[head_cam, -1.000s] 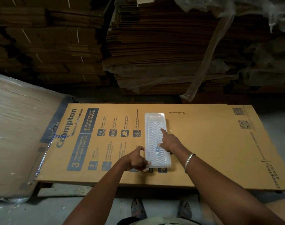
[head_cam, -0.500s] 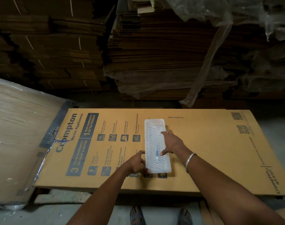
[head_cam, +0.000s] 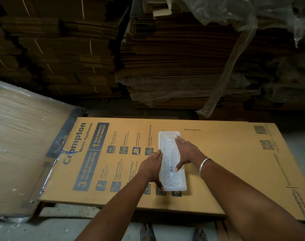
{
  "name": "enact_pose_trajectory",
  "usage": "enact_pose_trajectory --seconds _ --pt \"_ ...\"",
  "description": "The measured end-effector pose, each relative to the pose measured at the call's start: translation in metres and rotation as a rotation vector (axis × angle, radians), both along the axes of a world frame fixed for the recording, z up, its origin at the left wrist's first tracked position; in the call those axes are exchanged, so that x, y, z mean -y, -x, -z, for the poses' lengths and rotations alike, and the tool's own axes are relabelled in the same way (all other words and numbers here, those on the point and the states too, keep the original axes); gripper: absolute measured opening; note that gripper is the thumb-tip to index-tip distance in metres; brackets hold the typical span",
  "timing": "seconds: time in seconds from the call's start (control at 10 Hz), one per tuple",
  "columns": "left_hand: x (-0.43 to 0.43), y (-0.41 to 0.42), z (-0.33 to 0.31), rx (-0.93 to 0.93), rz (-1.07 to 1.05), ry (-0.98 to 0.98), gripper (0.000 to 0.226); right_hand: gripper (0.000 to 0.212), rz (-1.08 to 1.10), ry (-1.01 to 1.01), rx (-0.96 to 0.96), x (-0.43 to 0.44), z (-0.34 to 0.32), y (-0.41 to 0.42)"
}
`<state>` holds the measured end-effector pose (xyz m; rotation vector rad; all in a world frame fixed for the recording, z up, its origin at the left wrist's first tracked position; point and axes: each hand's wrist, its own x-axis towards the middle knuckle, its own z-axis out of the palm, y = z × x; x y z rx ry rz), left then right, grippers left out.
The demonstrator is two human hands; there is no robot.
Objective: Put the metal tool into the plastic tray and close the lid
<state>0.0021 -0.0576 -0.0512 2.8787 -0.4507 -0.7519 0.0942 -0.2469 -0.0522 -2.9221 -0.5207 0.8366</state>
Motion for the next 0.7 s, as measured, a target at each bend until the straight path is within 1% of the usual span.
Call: enact_pose_trajectory --seconds 0.2,0.3,0.4,0.5,0.6,0.7 --pt "-0.008 -0.004 0.003 0.003 -0.006 0.061 0.158 0.165 0.007 -0.069 -0.039 0.005 0.008 -0.004" --pt "-0.014 -0.008 -0.001 0.078 -0.037 0.088 0.136 0.157 -0.011 -0.113 -0.049 0.01 0.006 -0.005" --pt "-0.016 -0.017 -0.005 0.205 -0.081 0.107 0.111 0.138 0.014 -0.138 -0.013 0.013 0.004 -0.004" --pt "-0.013 -0.027 -0.013 0.295 -0.137 0.088 0.097 0.104 0.068 -0.157 0.16 0.014 0.001 0.0" --pt "-0.012 -0.047 -0.023 0.413 -0.207 0.065 0.086 0.092 0.081 -0.174 0.33 0.011 -0.012 -0.005" --pt "-0.013 -0.066 -0.037 0.57 -0.253 0.064 0.08 0.09 0.136 -0.206 0.513 0.006 -0.028 -0.014"
